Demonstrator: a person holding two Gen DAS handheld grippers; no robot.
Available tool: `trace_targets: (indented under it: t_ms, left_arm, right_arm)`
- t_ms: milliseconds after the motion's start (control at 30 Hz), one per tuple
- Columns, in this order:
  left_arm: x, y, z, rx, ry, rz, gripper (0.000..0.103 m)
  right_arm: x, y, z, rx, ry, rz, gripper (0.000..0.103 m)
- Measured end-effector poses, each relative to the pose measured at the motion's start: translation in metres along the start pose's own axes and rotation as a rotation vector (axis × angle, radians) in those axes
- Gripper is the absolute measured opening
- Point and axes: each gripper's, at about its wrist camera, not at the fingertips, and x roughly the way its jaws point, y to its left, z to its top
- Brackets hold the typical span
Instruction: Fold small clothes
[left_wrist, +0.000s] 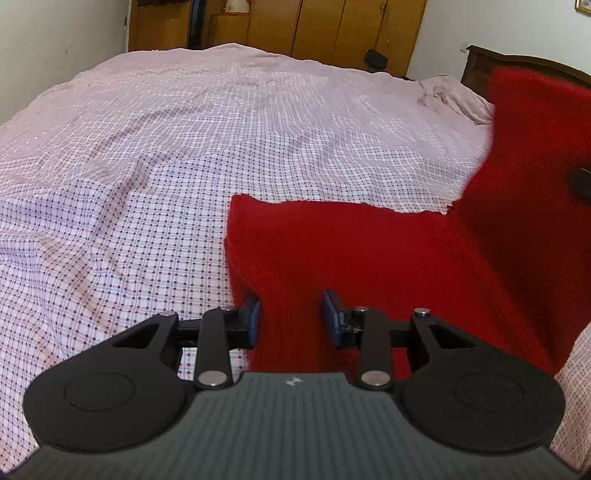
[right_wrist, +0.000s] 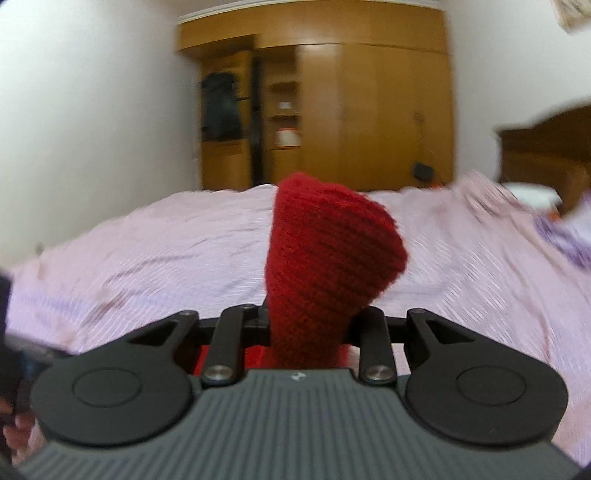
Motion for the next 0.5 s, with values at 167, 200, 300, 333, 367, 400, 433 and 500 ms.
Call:
trace_targets:
  t_ms: [167,200,300,333,367,400,433,500]
  left_arm:
    - [-0.006,0.008,0.000,-0.027,-0.003,-0.012,0.039]
    - [-0.010,0.010,-0.001,-0.035,-0.005,-0.013,0.039]
    - [-0.024,0.018,-0.003,-0.037,-0.008,0.004,0.039]
    - [-0.029,0.021,-0.005,-0.032,-0.012,0.010,0.039]
    - [-0.034,0.024,-0.006,-0.028,-0.017,0.016,0.039]
    - [-0.039,0.027,-0.007,-0.024,-0.022,0.021,0.039]
    - [-0.044,0.031,-0.007,-0.022,-0.027,0.024,0.039]
    - [-0.054,0.036,-0.009,-0.017,-0.036,0.036,0.039]
  right_arm:
    - [0.027,0.047,-0.020,-0.118,0.119,0.155,0.029]
    - [0.034,0.054,-0.027,-0.134,0.154,0.179,0.029]
    - [0.044,0.067,-0.047,-0.172,0.201,0.213,0.029]
    - [0.042,0.070,-0.050,-0.191,0.188,0.208,0.029]
    - [0.040,0.072,-0.051,-0.204,0.177,0.200,0.029]
    - [0.041,0.069,-0.049,-0.196,0.176,0.198,0.029]
    - [0.040,0.068,-0.048,-0.181,0.175,0.200,0.029]
    - [0.038,0.068,-0.044,-0.158,0.147,0.178,0.029]
